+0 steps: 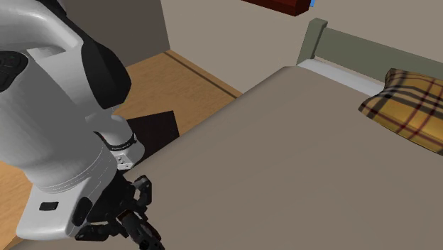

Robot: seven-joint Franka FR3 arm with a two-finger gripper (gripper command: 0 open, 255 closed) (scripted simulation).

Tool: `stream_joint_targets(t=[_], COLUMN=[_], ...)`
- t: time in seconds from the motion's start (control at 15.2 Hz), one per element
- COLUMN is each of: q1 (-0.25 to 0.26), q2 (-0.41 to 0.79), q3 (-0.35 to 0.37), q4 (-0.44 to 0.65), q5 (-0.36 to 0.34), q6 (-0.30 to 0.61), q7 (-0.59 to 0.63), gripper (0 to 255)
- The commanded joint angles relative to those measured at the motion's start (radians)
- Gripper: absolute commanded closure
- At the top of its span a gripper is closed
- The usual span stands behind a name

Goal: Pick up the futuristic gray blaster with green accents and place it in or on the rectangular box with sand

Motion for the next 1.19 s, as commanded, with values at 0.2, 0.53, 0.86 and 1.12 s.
stream_joint_targets(t=[0.2,0.53,0.86,1.12], q1=[0.000,-0.001,0.001,0.001], q2=[0.001,0.001,-0.019,-0.019], q3=[0.000,0.000,0.021,0.021], q4=[-0.005,-0.006,0.102,0.102], q5=[-0.001,-0.001,-0.003,-0.003], q6=[0.000,0.001,-0.127,-0.127], q7=[0.001,0.001,0.005,0.005], gripper=[0,0,0,0])
